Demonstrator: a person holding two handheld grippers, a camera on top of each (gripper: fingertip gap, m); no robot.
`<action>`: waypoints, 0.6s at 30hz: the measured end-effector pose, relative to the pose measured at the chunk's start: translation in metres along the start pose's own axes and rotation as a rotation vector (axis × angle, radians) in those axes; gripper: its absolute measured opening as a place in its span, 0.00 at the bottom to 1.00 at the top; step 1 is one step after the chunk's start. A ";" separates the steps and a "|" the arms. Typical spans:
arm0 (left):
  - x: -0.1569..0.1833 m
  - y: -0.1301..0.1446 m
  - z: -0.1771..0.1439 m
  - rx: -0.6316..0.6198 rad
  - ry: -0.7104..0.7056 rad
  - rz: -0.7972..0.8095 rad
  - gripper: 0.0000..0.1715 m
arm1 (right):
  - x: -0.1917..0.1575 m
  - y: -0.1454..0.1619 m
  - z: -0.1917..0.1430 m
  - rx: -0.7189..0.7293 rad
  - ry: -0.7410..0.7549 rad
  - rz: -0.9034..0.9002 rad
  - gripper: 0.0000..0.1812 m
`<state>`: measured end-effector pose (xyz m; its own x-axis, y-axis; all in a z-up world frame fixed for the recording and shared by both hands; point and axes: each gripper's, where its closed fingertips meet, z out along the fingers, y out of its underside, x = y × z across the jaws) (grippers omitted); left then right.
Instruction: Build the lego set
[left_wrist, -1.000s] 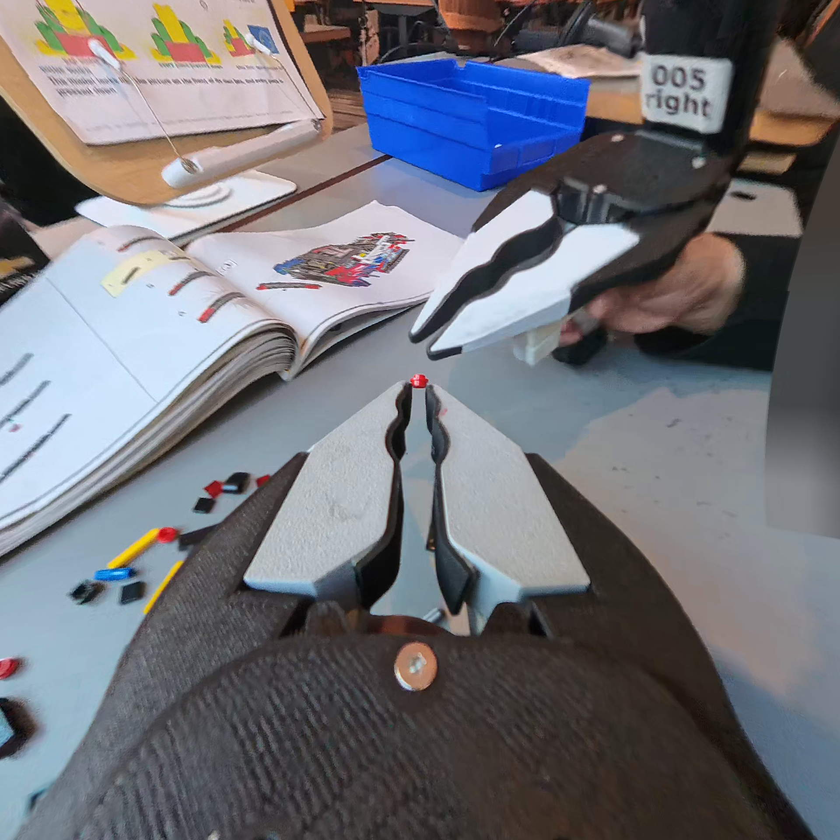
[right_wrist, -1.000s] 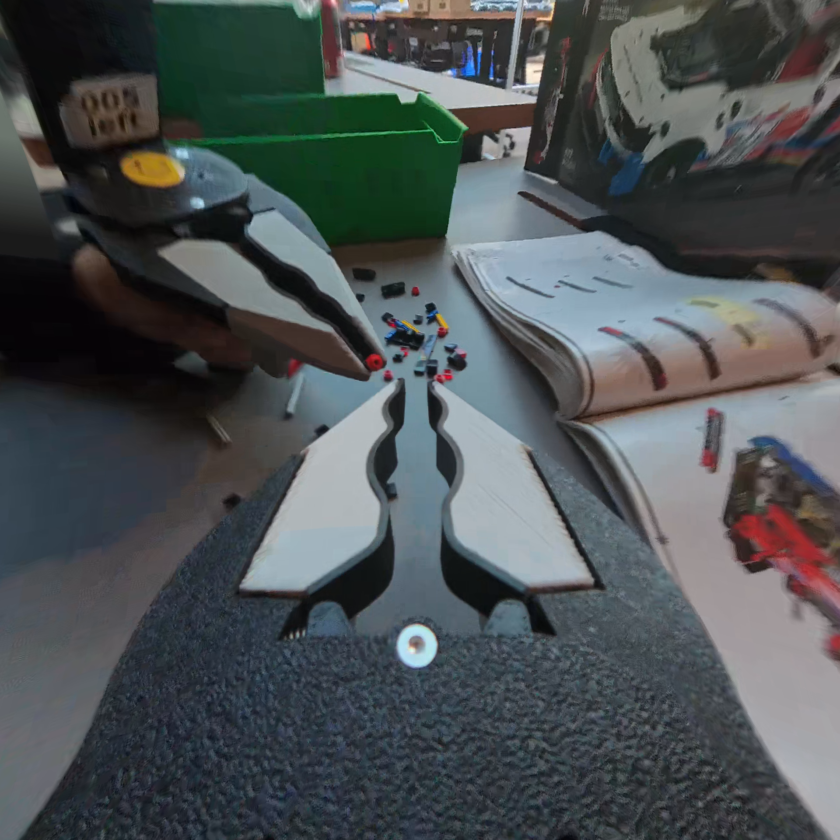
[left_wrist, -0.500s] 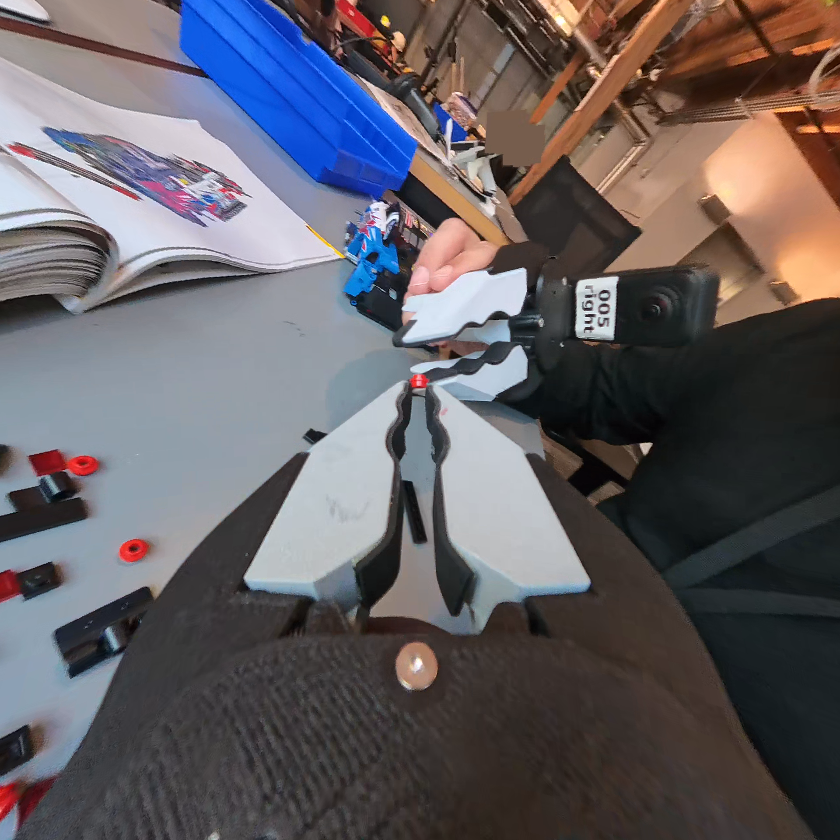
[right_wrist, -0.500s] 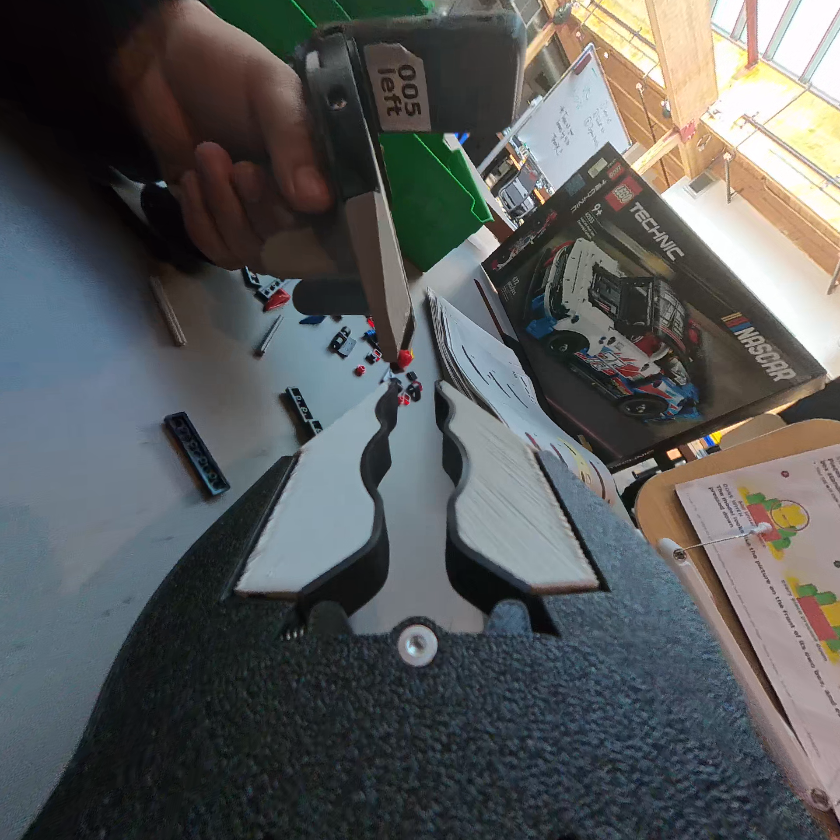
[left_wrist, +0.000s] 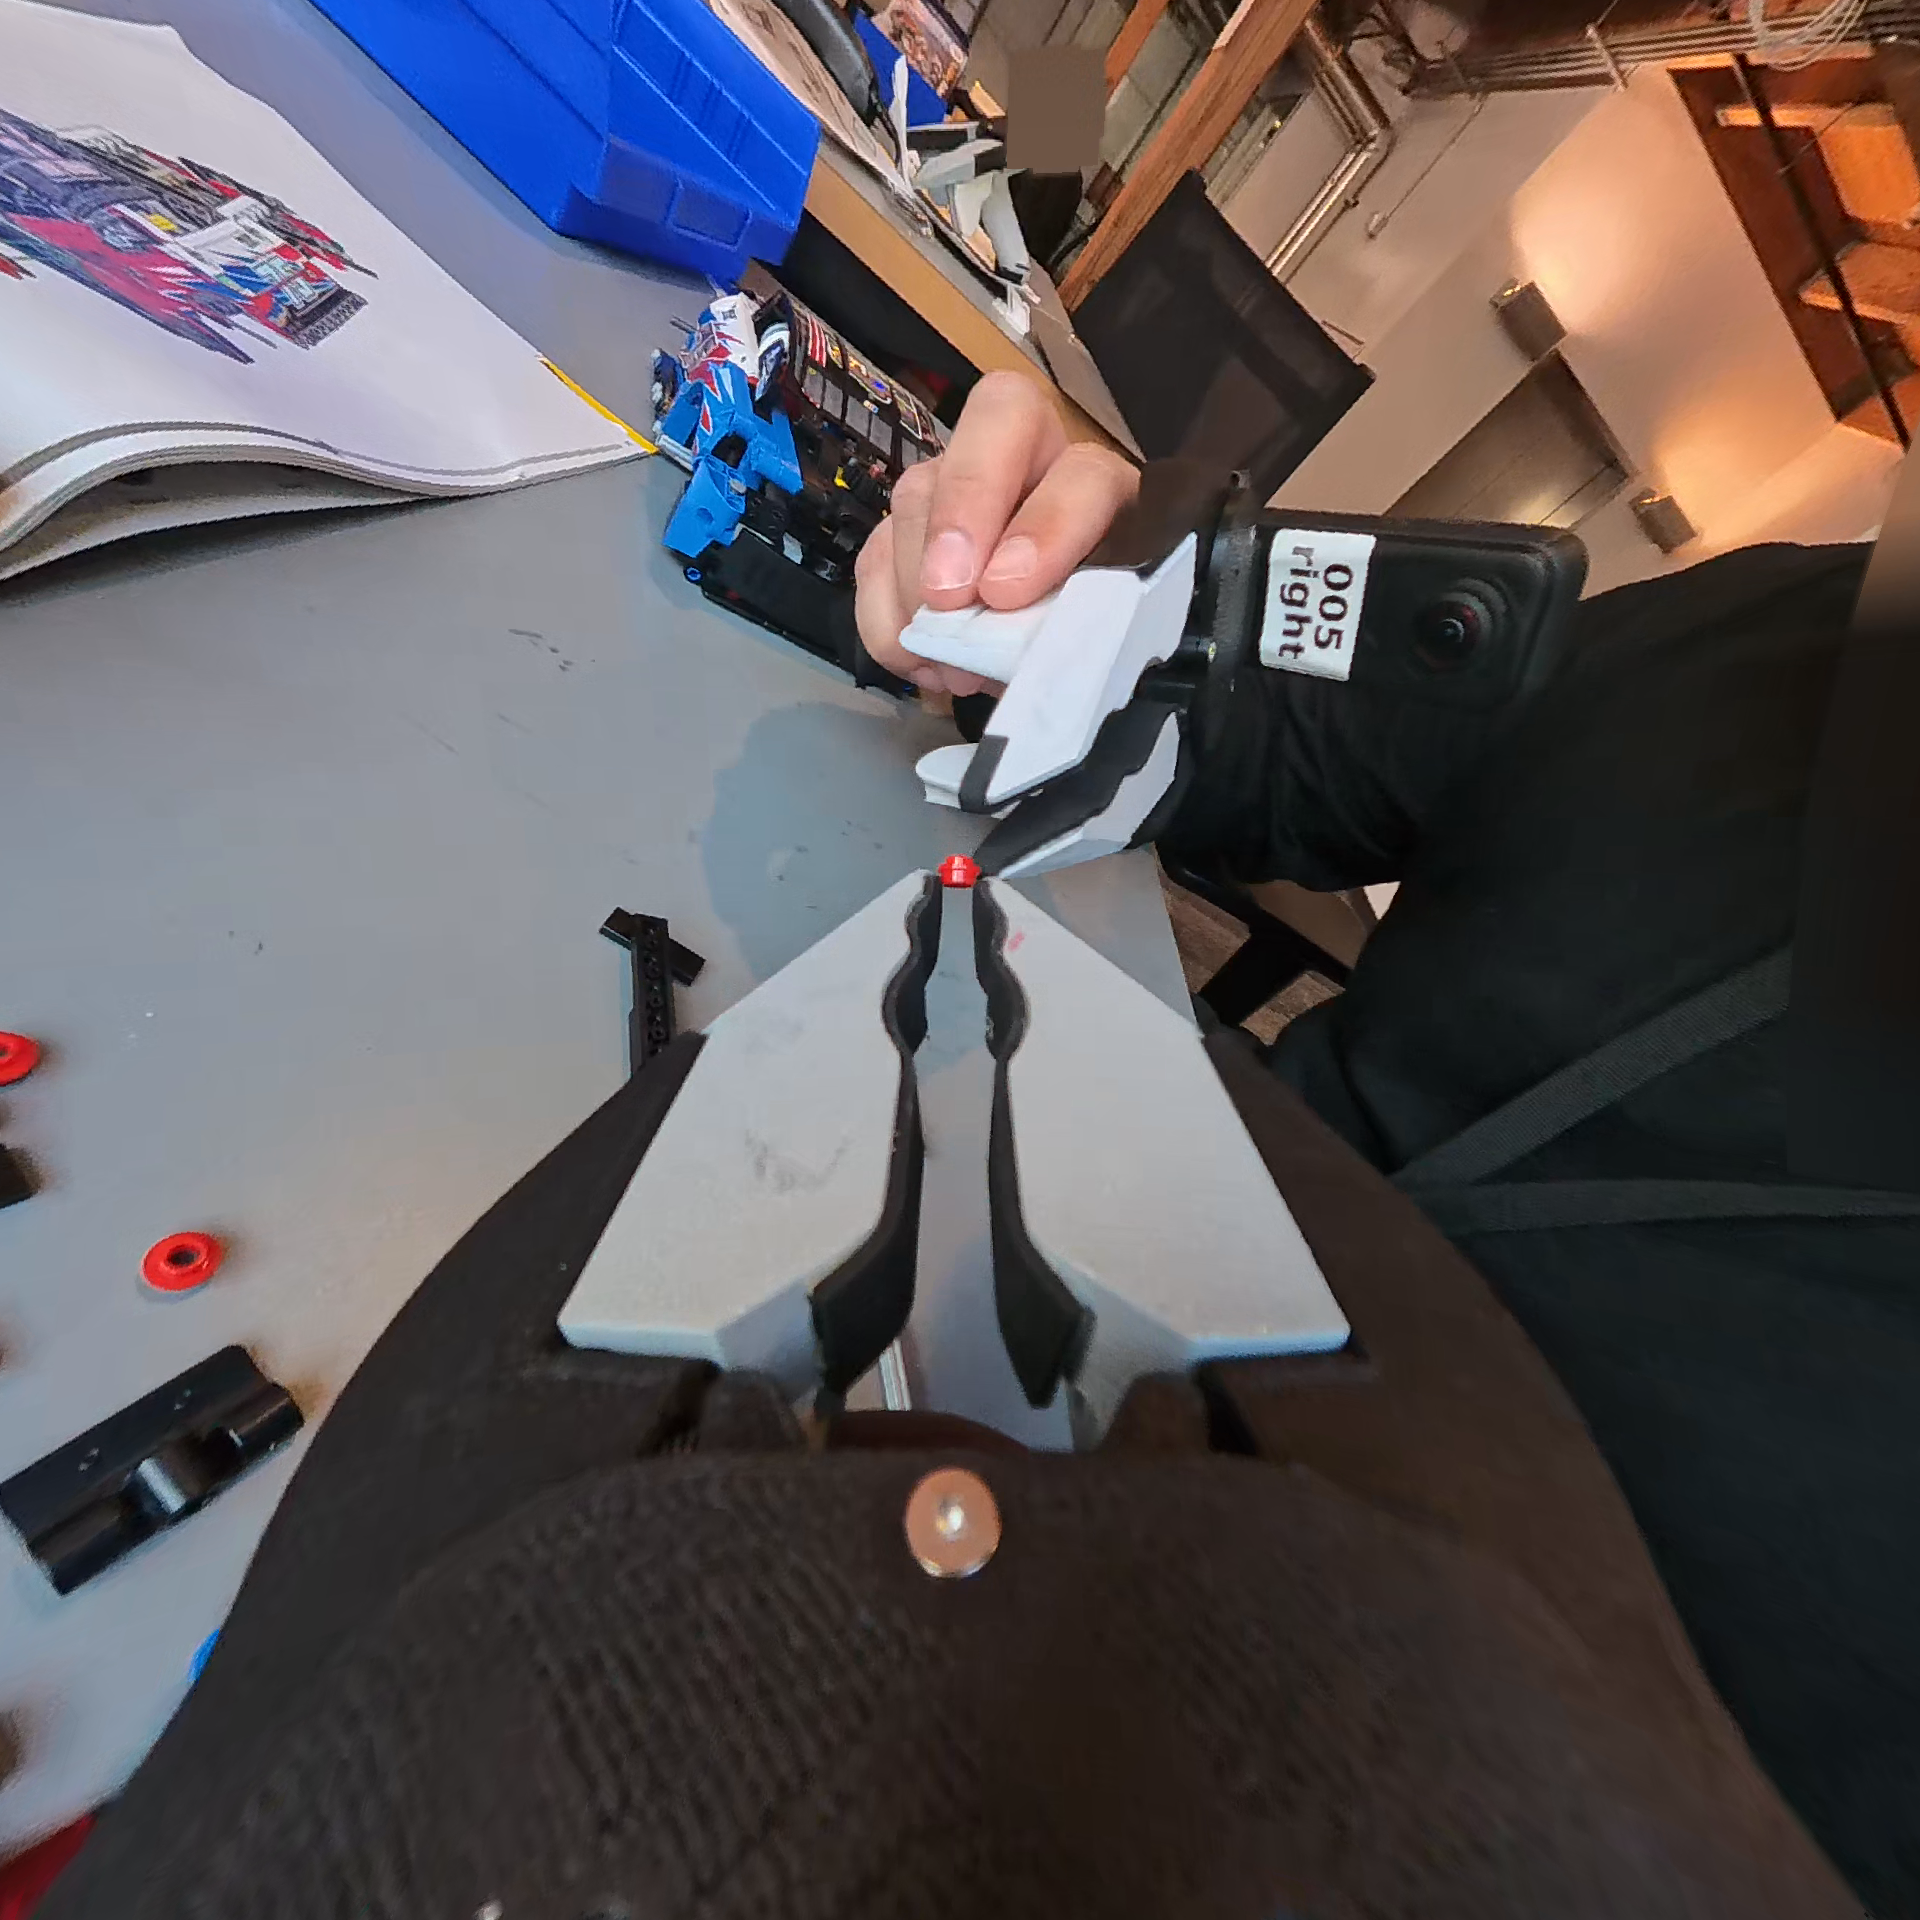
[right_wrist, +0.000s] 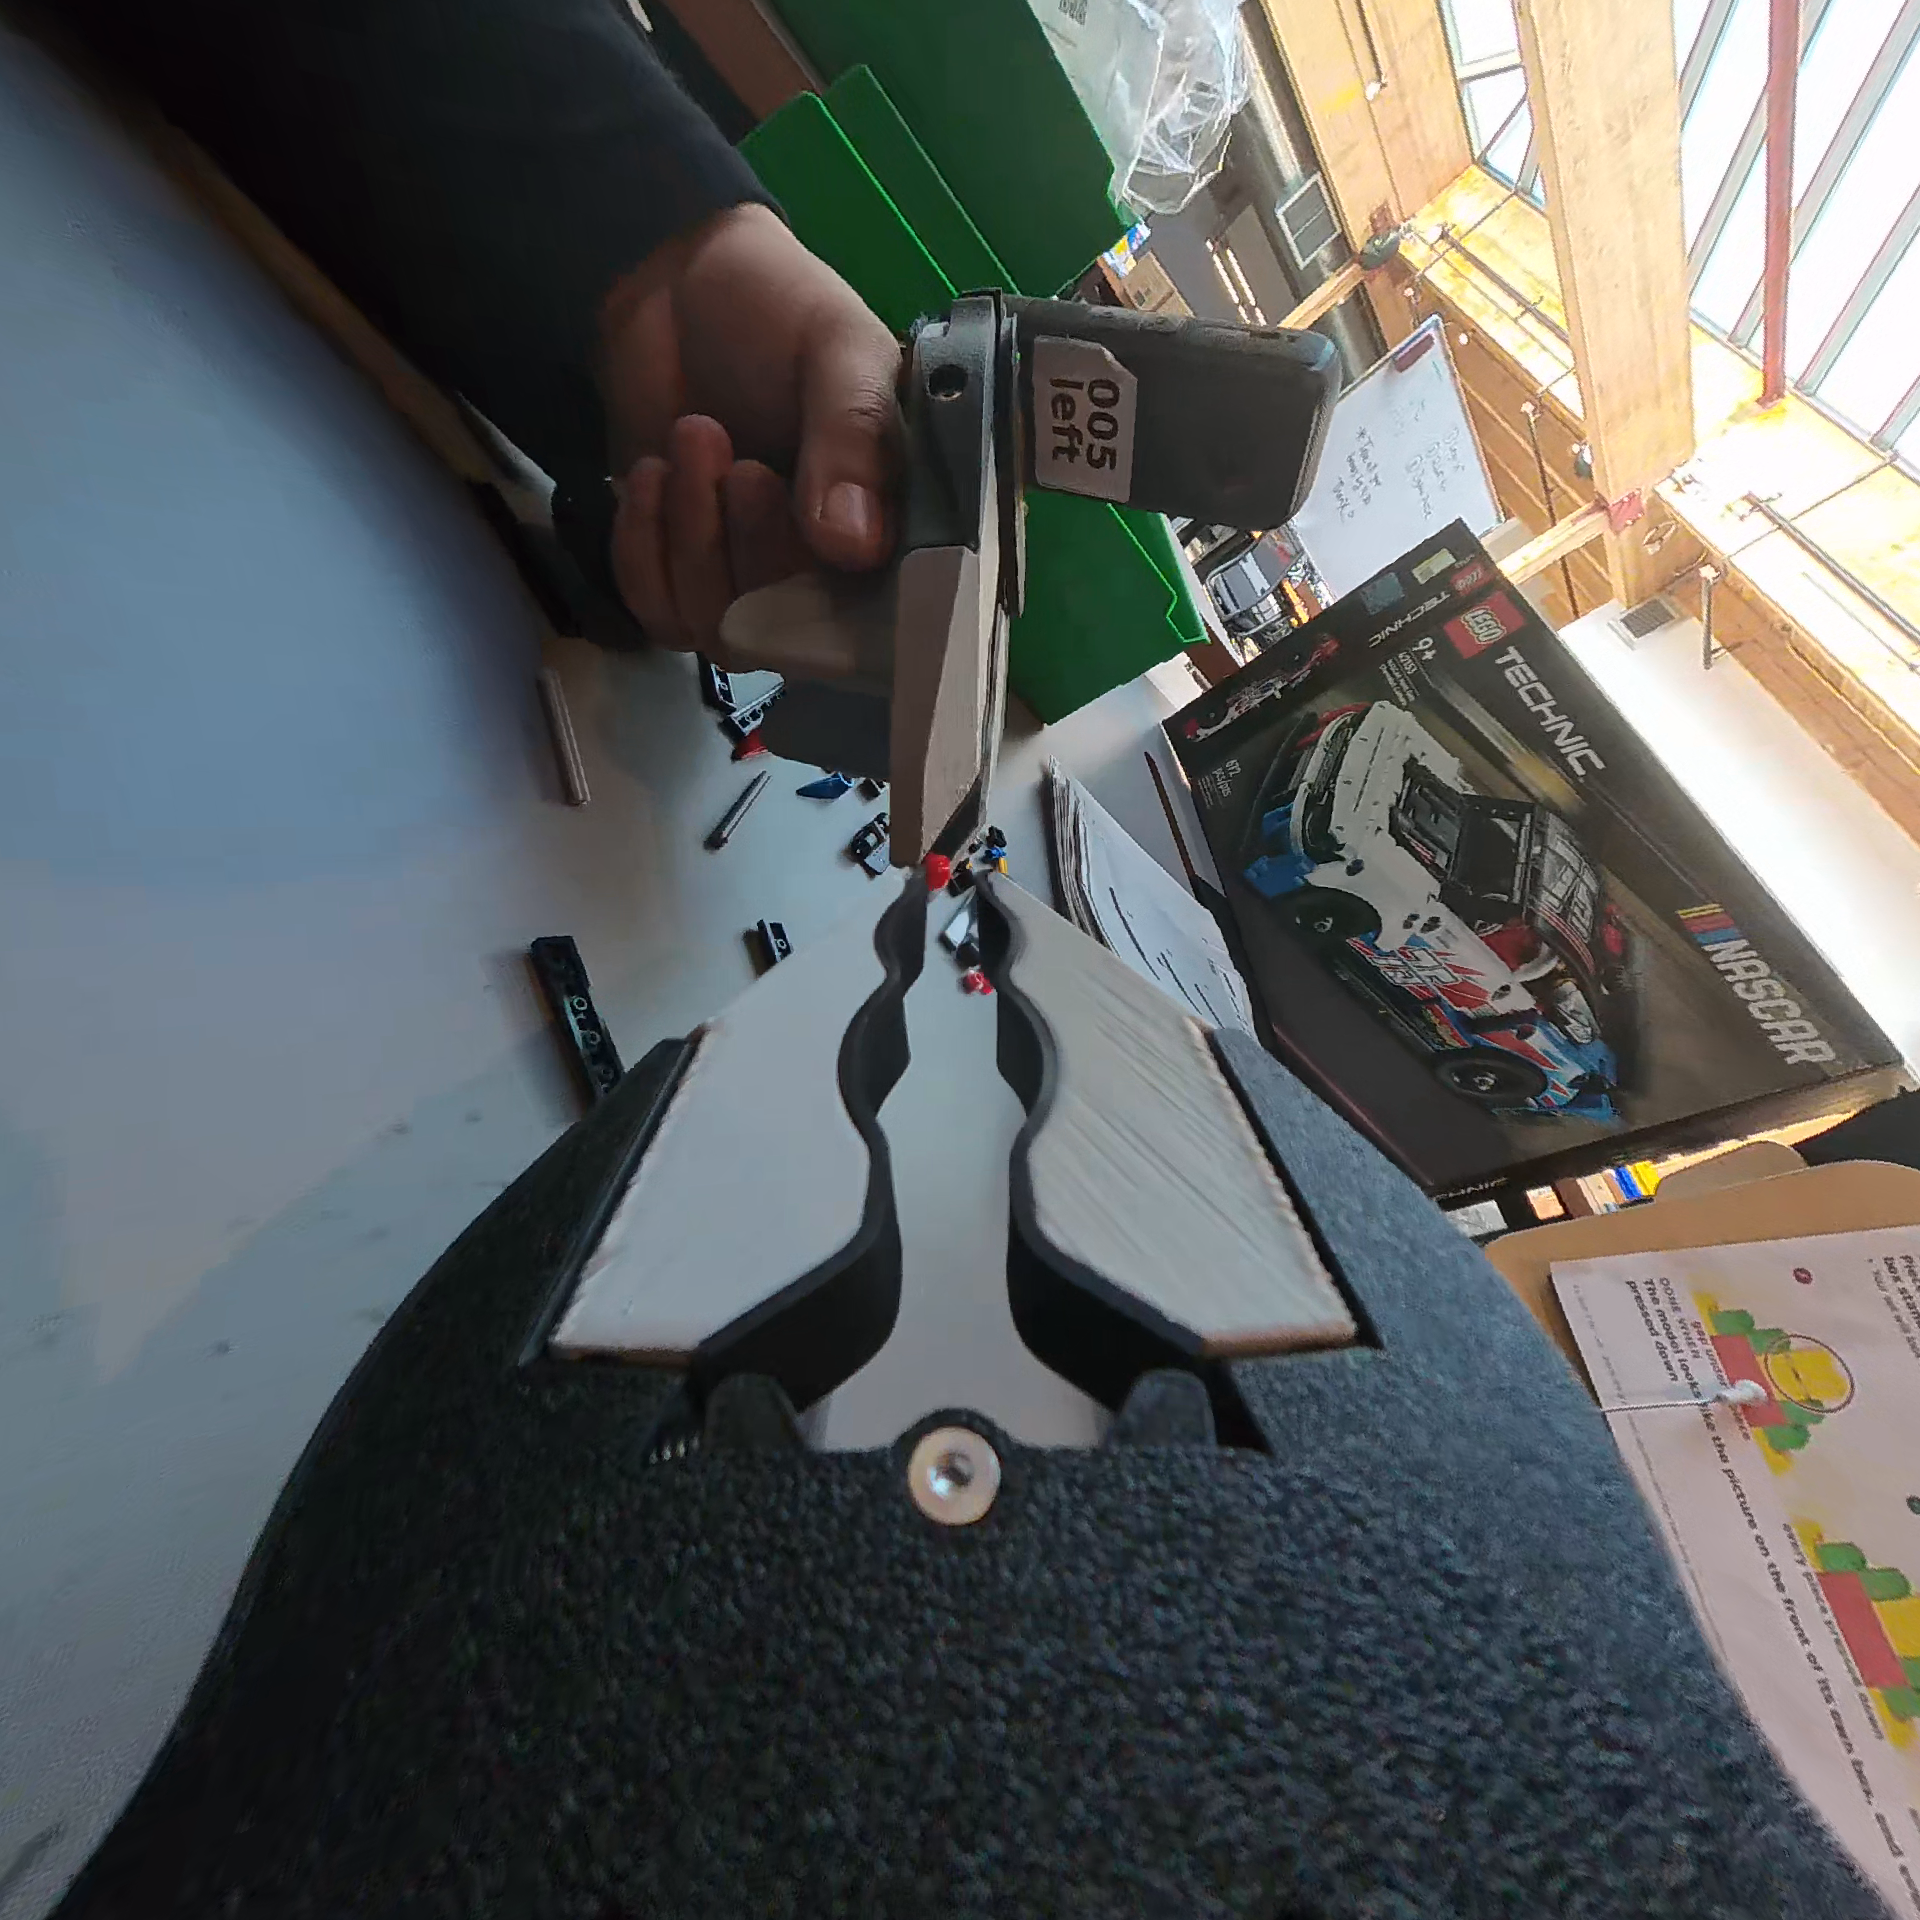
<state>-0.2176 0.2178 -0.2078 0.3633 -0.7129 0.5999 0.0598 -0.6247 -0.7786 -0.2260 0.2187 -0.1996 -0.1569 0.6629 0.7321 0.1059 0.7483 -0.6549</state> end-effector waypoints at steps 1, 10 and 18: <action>0.000 0.001 0.000 -0.005 -0.002 0.005 0.02 | -0.002 0.000 0.000 0.003 -0.009 0.000 0.04; 0.007 0.004 0.004 -0.017 0.042 -0.017 0.02 | -0.010 0.000 0.002 -0.005 -0.027 -0.041 0.04; 0.009 0.004 0.003 -0.017 0.066 -0.043 0.02 | -0.010 -0.002 0.001 -0.001 -0.015 -0.081 0.04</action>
<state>-0.2109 0.2099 -0.2061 0.2984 -0.7041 0.6443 0.0579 -0.6605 -0.7486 -0.2258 0.2102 -0.2058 -0.1800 0.6001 0.7794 0.0937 0.7992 -0.5937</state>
